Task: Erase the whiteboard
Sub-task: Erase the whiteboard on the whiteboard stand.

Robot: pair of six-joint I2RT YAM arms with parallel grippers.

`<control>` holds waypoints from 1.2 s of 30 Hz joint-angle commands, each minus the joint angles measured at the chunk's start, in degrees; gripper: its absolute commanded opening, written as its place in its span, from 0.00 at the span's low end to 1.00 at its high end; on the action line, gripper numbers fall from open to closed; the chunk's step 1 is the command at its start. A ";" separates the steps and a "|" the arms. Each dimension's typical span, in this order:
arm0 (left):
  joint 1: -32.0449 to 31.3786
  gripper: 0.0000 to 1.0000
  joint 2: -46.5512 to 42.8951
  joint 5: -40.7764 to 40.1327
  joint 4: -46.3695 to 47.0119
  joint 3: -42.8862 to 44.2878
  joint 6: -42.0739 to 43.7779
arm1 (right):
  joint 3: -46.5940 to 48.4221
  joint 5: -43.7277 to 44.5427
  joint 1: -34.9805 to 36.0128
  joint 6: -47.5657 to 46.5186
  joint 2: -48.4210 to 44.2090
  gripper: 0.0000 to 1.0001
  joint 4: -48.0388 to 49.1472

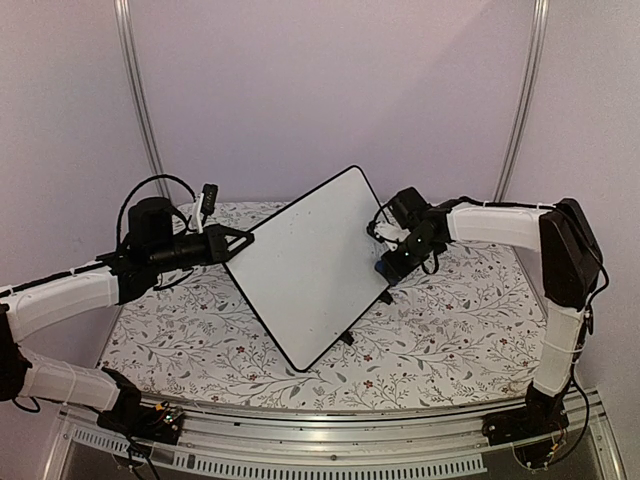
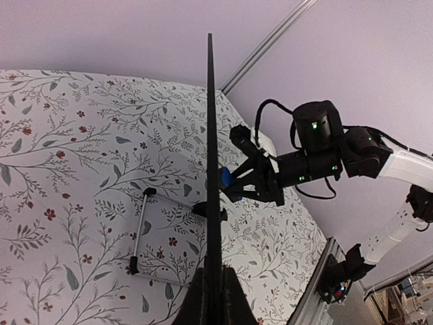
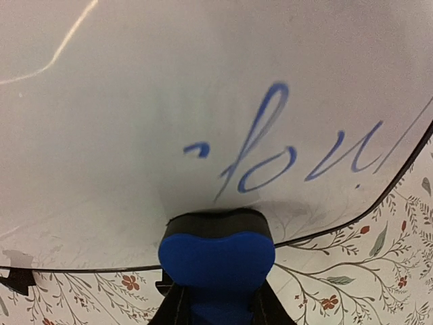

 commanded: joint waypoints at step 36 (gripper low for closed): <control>-1.75 0.00 -0.17 7.11 2.21 1.44 2.35 | 4.19 -2.99 -0.73 -1.64 2.82 0.00 7.43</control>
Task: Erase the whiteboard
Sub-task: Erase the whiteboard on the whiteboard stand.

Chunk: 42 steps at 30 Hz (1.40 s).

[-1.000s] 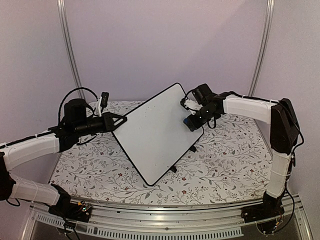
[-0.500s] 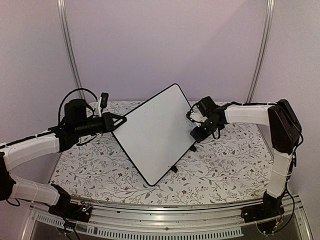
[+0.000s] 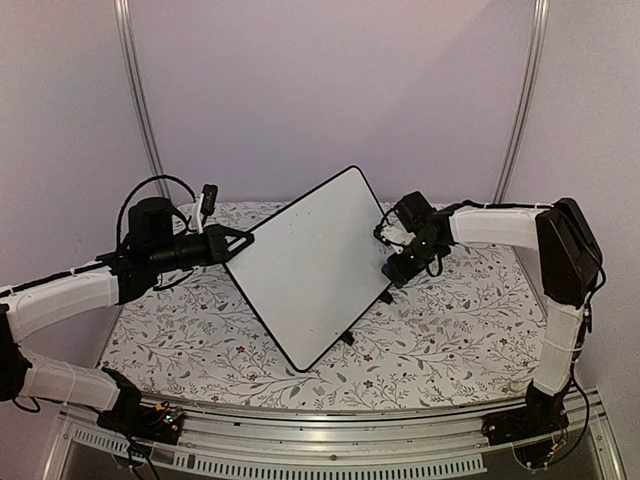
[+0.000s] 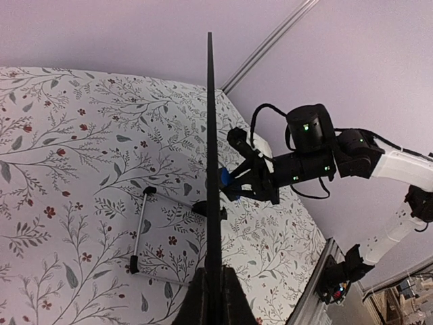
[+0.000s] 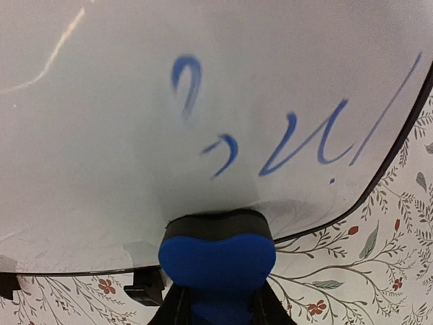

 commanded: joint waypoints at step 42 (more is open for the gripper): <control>-1.74 0.00 0.21 7.93 2.46 1.59 2.84 | 9.77 -5.24 -1.71 -1.15 2.26 0.00 8.02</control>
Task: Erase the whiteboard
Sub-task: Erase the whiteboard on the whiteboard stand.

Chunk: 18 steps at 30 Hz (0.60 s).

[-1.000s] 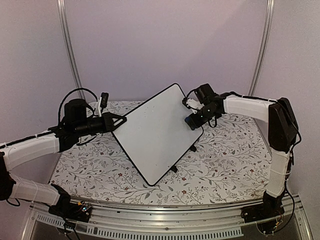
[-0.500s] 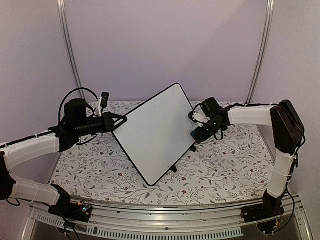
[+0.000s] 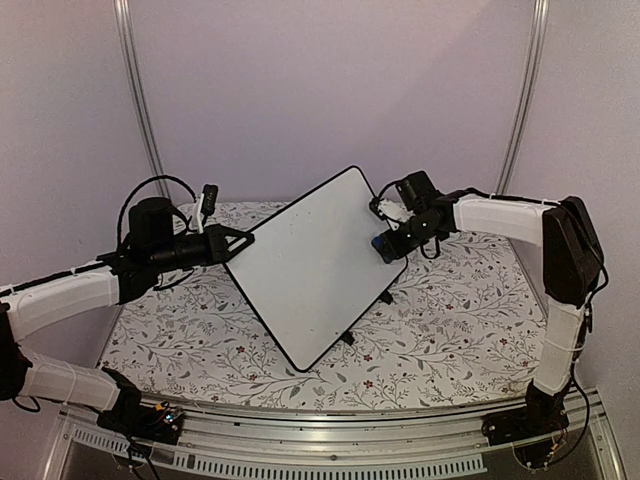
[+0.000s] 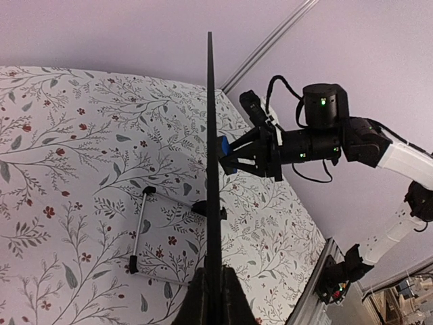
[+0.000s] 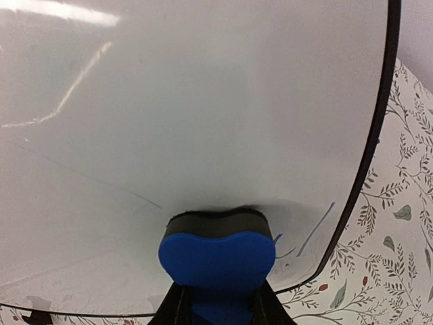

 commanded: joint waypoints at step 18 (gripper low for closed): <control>-1.91 0.00 -0.33 7.99 2.39 1.44 2.87 | -17.00 -6.15 -3.37 1.72 -1.79 0.00 11.96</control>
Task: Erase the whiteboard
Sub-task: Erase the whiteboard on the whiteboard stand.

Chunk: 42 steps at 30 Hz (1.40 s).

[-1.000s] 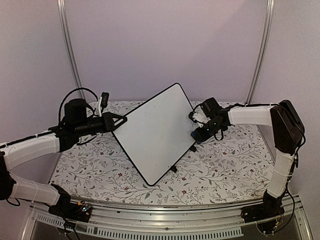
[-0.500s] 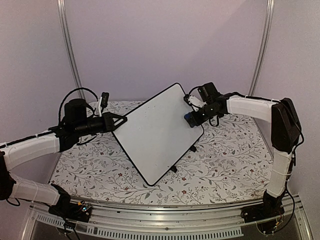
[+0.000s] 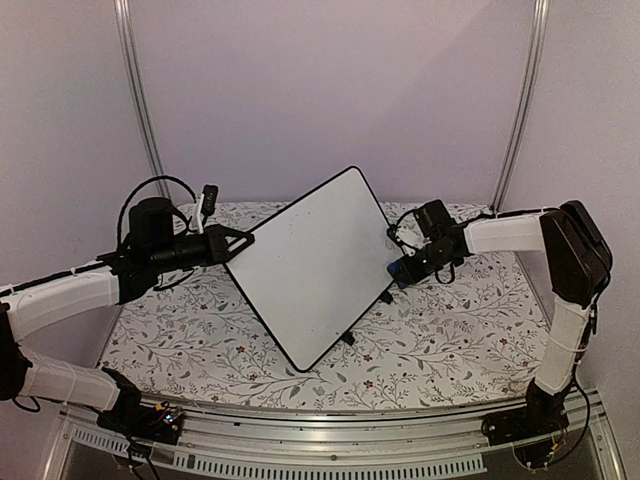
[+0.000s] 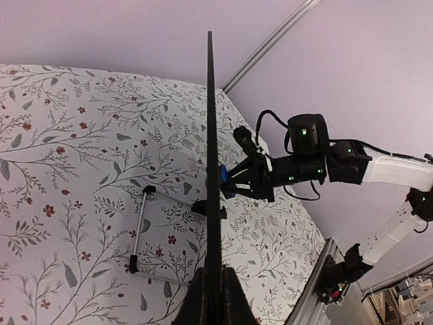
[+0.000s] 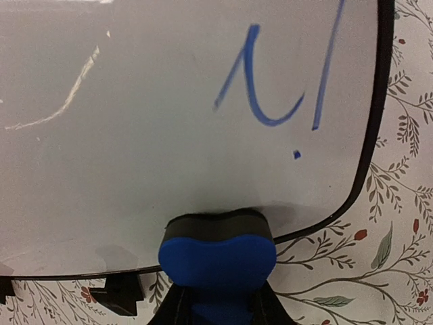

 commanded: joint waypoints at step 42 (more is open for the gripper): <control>-1.99 0.00 0.01 8.01 2.67 1.41 3.14 | 2.14 -0.87 -2.57 0.55 0.51 0.00 4.87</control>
